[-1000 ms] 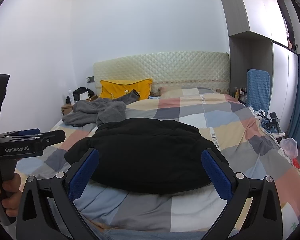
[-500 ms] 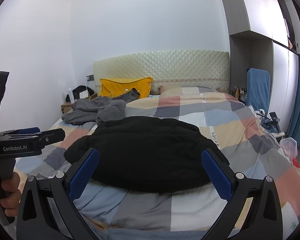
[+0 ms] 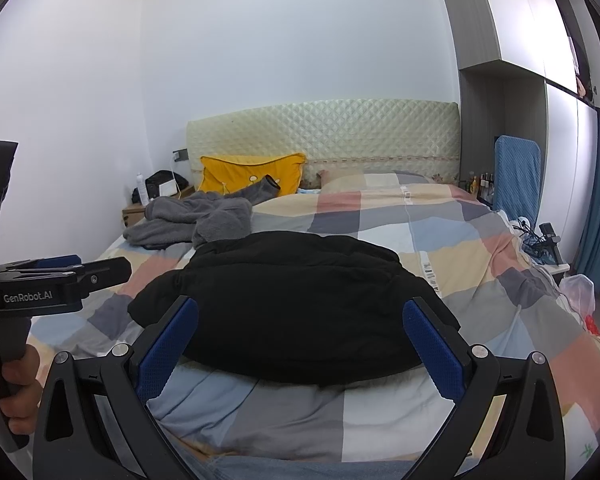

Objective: Fold large clothes

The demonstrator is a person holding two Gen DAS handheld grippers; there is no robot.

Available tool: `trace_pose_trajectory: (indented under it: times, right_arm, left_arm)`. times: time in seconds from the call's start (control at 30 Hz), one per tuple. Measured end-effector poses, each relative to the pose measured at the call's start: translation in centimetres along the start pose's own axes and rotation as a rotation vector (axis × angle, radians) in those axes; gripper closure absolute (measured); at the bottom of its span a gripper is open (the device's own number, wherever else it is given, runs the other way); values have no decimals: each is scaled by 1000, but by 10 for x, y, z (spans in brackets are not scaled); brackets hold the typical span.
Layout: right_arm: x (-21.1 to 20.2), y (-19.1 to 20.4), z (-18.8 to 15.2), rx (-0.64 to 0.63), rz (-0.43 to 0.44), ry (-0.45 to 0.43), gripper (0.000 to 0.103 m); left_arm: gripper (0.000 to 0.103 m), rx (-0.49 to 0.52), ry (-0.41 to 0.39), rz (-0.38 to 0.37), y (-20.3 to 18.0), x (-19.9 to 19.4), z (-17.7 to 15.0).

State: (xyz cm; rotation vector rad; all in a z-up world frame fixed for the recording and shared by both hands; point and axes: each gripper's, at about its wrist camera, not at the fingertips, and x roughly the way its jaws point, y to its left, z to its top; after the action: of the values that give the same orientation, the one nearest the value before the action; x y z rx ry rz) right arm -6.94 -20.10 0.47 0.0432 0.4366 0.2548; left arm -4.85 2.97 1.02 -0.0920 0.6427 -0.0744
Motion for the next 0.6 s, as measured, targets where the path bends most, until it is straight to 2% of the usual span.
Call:
trace_pose_trajectory:
  times: [0.6]
  right_arm:
    - [2, 1, 0, 6, 0, 3, 0]
  left_arm:
    - [0, -3, -3, -4, 1, -1, 0]
